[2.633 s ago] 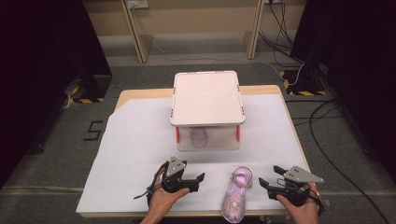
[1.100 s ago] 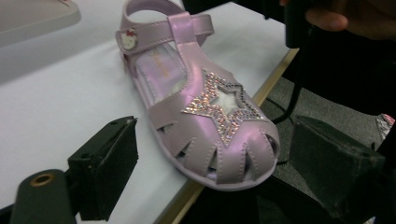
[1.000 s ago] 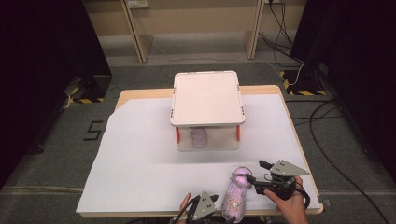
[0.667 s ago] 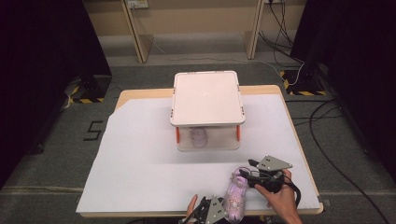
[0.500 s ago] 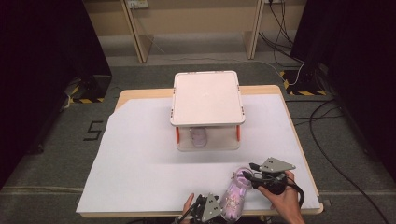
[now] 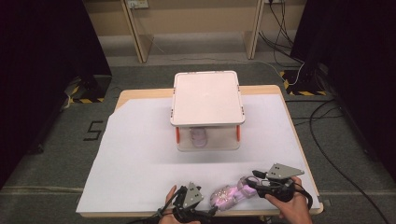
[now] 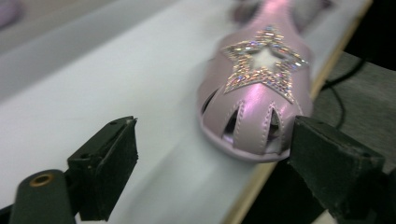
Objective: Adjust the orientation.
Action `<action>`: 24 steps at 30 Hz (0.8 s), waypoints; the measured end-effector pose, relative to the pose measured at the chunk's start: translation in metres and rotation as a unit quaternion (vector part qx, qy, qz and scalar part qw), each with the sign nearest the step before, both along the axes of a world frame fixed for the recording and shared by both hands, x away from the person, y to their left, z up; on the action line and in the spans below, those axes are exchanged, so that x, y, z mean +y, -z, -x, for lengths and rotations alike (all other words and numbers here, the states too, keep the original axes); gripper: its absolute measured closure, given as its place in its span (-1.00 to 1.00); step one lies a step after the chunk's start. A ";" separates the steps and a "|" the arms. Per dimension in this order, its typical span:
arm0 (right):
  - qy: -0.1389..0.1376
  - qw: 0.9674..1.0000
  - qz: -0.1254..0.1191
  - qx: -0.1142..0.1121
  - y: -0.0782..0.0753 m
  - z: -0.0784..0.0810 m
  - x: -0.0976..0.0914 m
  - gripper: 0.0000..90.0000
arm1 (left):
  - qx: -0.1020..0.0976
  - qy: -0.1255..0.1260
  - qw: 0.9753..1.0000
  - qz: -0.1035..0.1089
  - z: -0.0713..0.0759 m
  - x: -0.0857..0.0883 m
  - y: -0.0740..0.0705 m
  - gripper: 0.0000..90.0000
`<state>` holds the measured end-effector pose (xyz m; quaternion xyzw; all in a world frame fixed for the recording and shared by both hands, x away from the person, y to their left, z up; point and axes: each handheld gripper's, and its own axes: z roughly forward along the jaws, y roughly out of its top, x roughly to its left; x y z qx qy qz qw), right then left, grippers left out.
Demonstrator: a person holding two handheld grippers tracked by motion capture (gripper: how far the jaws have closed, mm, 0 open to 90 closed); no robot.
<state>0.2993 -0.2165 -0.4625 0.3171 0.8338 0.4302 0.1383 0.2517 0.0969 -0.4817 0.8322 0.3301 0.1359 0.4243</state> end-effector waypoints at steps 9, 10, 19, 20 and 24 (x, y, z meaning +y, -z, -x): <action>-0.027 1.000 0.007 0.001 -0.001 0.010 -0.002 0.22 | 0.024 -0.041 0.999 0.018 -0.026 0.017 0.001 -0.69; -0.032 0.999 0.006 0.003 -0.001 0.011 -0.002 0.22 | 0.024 -0.043 0.999 0.016 -0.028 0.018 0.001 -0.69; -0.068 0.998 0.001 0.006 0.000 0.019 0.004 0.21 | 0.024 -0.089 0.995 0.024 -0.054 0.019 0.008 -0.51; -0.068 0.998 0.001 0.006 0.000 0.019 0.004 0.21 | 0.024 -0.089 0.995 0.024 -0.054 0.019 0.008 -0.51; -0.085 0.996 0.018 0.009 0.004 0.021 0.012 0.21 | 0.036 -0.091 0.994 0.045 -0.057 0.024 0.005 -0.53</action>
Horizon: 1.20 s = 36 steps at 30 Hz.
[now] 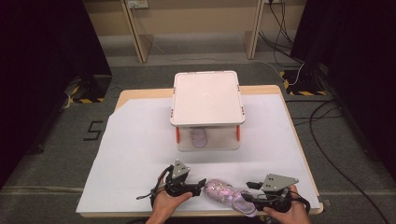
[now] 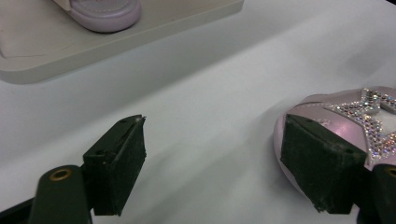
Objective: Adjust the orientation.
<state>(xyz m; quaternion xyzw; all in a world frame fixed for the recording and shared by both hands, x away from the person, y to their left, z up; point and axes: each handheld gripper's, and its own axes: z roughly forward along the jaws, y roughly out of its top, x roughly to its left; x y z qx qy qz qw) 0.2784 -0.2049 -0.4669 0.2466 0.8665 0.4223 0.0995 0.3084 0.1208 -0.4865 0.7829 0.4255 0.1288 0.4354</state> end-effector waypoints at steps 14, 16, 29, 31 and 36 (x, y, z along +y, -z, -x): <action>-0.007 1.000 -0.007 -0.006 -0.003 0.001 0.003 0.20 | -0.006 0.057 0.998 -0.009 0.042 -0.013 0.001 -0.55; -0.009 1.000 -0.007 -0.004 -0.003 0.001 0.003 0.20 | -0.006 0.057 0.998 -0.012 0.041 -0.015 0.002 -0.55; -0.046 0.999 0.008 0.003 -0.003 0.011 0.017 0.23 | -0.017 0.033 0.999 -0.032 0.018 -0.023 0.009 -0.47; -0.048 0.999 0.016 -0.002 -0.003 0.013 0.019 0.22 | -0.014 0.032 0.999 -0.027 0.014 -0.024 0.008 -0.49; -0.052 0.998 0.016 -0.004 -0.003 0.017 0.024 0.17 | -0.012 0.026 0.999 -0.024 0.004 -0.029 0.009 -0.50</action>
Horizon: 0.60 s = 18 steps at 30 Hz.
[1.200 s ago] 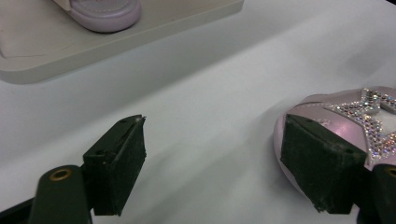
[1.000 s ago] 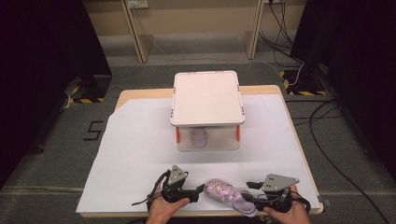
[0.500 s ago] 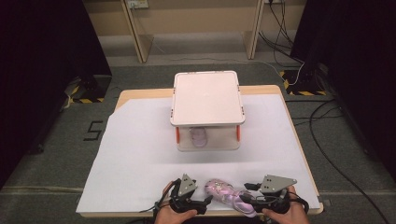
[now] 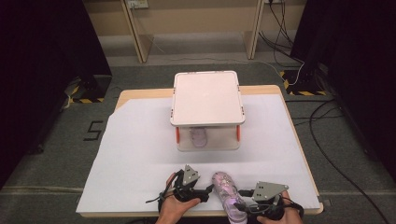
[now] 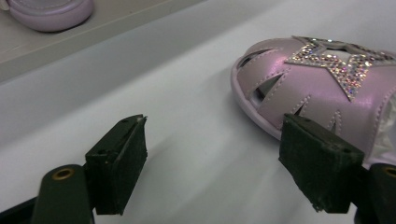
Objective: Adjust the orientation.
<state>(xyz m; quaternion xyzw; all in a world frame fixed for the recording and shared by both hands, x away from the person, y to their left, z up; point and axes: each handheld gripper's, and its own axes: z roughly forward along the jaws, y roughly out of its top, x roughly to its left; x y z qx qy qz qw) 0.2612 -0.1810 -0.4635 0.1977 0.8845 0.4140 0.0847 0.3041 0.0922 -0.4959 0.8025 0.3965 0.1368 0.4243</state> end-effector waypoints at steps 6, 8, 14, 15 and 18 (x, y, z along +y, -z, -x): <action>-0.008 1.000 -0.006 -0.012 -0.002 0.006 0.008 0.11 | 0.001 -0.006 1.000 0.009 -0.008 -0.006 0.002 -0.50; 0.002 1.000 -0.004 -0.022 -0.002 0.008 0.011 0.07 | 0.002 -0.004 1.000 0.007 -0.011 -0.007 0.001 -0.49; 0.010 0.999 -0.007 -0.035 -0.004 0.010 0.014 0.05 | 0.004 -0.003 1.000 0.013 -0.010 0.000 -0.001 -0.51; 0.011 0.999 -0.008 -0.038 -0.004 0.010 0.015 0.04 | 0.002 -0.004 1.000 0.017 -0.010 0.001 -0.002 -0.51; 0.014 0.999 -0.008 -0.045 -0.005 0.011 0.017 0.04 | 0.001 -0.003 1.000 0.020 -0.007 0.009 -0.006 -0.52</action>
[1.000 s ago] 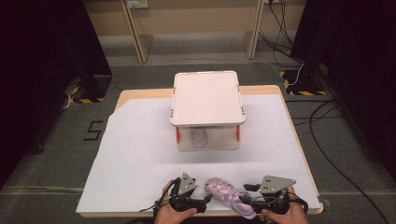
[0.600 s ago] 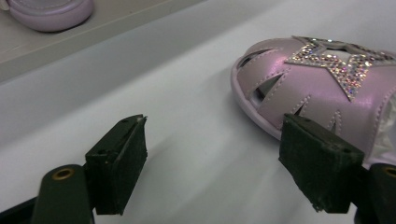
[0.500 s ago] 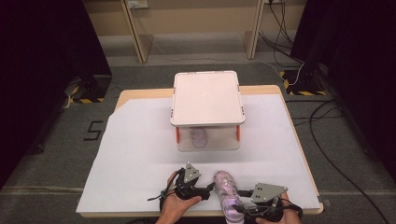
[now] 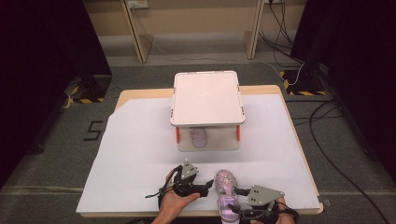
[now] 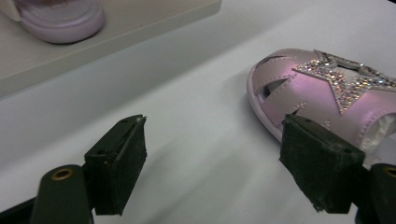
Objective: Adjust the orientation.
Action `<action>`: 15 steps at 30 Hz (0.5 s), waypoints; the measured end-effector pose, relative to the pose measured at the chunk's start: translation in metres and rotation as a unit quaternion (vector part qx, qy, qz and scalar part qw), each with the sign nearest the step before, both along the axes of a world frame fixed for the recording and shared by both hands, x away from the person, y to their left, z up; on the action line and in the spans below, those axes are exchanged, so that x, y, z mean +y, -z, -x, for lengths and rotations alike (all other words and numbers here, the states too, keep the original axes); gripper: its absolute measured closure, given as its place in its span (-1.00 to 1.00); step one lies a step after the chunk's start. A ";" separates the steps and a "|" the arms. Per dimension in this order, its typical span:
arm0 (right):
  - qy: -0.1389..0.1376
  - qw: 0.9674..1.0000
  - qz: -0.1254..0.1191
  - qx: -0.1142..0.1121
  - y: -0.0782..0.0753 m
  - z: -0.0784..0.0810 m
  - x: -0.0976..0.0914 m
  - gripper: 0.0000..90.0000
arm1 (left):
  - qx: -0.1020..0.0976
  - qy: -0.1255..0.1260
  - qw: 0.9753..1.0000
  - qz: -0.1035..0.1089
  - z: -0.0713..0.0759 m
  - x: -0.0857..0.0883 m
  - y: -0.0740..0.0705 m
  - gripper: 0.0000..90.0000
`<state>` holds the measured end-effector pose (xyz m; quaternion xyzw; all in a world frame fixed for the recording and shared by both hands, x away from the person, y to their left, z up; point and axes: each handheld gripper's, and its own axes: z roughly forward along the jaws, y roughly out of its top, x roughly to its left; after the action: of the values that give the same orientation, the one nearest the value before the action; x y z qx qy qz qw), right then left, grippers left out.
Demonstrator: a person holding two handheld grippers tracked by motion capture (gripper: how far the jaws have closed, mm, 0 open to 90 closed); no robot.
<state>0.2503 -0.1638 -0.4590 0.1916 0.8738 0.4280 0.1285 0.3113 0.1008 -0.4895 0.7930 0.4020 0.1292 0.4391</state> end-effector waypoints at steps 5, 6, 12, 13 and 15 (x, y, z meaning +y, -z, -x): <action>0.003 1.000 -0.004 -0.006 -0.001 0.000 0.003 0.02 | 0.002 0.002 1.000 0.003 0.007 0.014 -0.005 -0.52; 0.003 1.000 -0.004 -0.006 -0.001 0.000 0.003 0.02 | 0.001 0.002 1.000 0.003 0.008 0.017 -0.006 -0.52; 0.009 1.000 -0.004 -0.015 -0.001 0.000 0.005 -0.02 | -0.004 -0.001 1.000 -0.003 0.018 0.036 -0.011 -0.53; 0.009 1.000 -0.005 -0.014 -0.001 0.000 0.006 -0.02 | -0.005 0.000 1.000 -0.003 0.019 0.039 -0.011 -0.53; 0.011 1.000 -0.003 -0.016 0.000 0.000 0.007 -0.02 | -0.006 -0.004 1.000 -0.005 0.023 0.049 -0.012 -0.53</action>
<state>0.2502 -0.1565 -0.4585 0.1949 0.8684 0.4320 0.1461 0.2883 0.1494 -0.4773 0.7926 0.4016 0.1380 0.4375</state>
